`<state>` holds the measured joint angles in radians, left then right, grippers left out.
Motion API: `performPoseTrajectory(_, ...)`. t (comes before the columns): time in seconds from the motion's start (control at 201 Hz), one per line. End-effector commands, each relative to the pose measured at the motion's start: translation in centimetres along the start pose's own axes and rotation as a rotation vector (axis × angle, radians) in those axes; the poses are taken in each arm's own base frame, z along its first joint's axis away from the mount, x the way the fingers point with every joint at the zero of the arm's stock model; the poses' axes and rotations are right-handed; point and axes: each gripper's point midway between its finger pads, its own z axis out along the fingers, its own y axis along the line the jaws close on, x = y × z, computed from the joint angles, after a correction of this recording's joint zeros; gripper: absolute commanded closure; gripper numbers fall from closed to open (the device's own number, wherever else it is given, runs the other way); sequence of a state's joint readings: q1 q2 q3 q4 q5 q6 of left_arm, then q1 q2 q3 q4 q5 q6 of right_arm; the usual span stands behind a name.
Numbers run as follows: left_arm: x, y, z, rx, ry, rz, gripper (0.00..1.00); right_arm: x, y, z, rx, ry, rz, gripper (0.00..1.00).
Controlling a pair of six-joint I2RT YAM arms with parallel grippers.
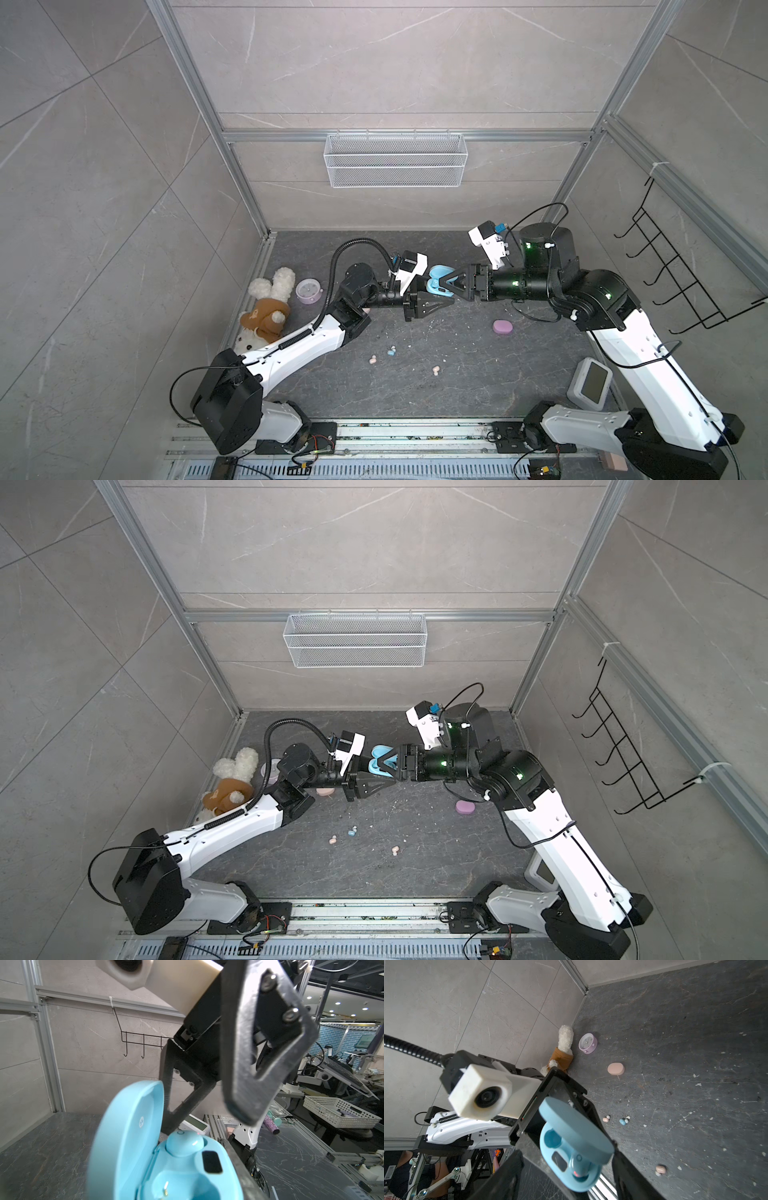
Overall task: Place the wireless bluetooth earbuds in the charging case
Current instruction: 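Open the right gripper and draw it back from the case, then move the right gripper down toward the second blue earbud on the table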
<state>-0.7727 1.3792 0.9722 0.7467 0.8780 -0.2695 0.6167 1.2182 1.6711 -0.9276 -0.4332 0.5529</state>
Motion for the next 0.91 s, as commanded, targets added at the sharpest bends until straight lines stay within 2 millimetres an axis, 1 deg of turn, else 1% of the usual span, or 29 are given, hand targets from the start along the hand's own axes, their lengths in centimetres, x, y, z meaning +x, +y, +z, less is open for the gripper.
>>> performPoseTrajectory(0.0,-2.6,-1.8,-0.5,0.036,-0.055,0.082,0.72,-0.6,1.0,-1.1,-0.024,-0.032,-0.033,0.29)
performPoseTrajectory(0.129,-1.8,-0.8,-1.1,-0.014,-0.042,0.062,0.73,0.1,2.5,-1.7,-0.100,-0.014,-0.036,0.29)
performPoseTrajectory(0.244,-1.1,0.2,-2.2,-0.065,-0.035,0.044,0.72,0.4,3.0,-2.2,-0.125,-0.015,-0.027,0.28)
performPoseTrajectory(0.358,-0.6,1.0,-3.8,-0.127,-0.020,0.027,0.73,1.5,1.9,-1.8,-0.092,0.009,0.003,0.28)
performPoseTrajectory(0.433,-0.5,1.2,-5.1,-0.170,-0.011,0.023,0.73,2.3,0.5,-1.1,-0.054,0.018,0.040,0.28)
performPoseTrajectory(0.493,-0.3,1.1,-6.1,-0.205,0.002,0.017,0.73,3.0,-1.0,-0.1,-0.020,0.026,0.076,0.28)
performPoseTrajectory(0.572,0.0,0.7,-7.3,-0.245,0.017,0.008,0.73,4.3,-3.3,1.5,0.040,0.044,0.129,0.28)
performPoseTrajectory(0.612,0.0,0.5,-8.0,-0.267,0.021,0.007,0.73,4.9,-4.9,2.2,0.088,0.050,0.161,0.28)
performPoseTrajectory(0.717,0.2,-0.3,-9.3,-0.315,0.035,0.000,0.73,7.2,-8.3,5.0,0.174,0.096,0.245,0.29)
performPoseTrajectory(0.737,0.3,-0.4,-9.5,-0.324,0.039,-0.004,0.73,7.5,-8.7,5.4,0.186,0.103,0.258,0.29)
performPoseTrajectory(0.801,0.5,-1.0,-10.1,-0.344,0.049,-0.008,0.73,9.3,-10.1,7.7,0.234,0.140,0.309,0.30)
performPoseTrajectory(0.861,0.7,-1.4,-10.6,-0.360,0.054,-0.009,0.73,10.6,-10.3,10.2,0.255,0.181,0.301,0.30)
performPoseTrajectory(0.901,0.8,-1.7,-10.9,-0.369,0.056,-0.008,0.73,11.8,-11.0,11.7,0.304,0.226,0.302,0.31)
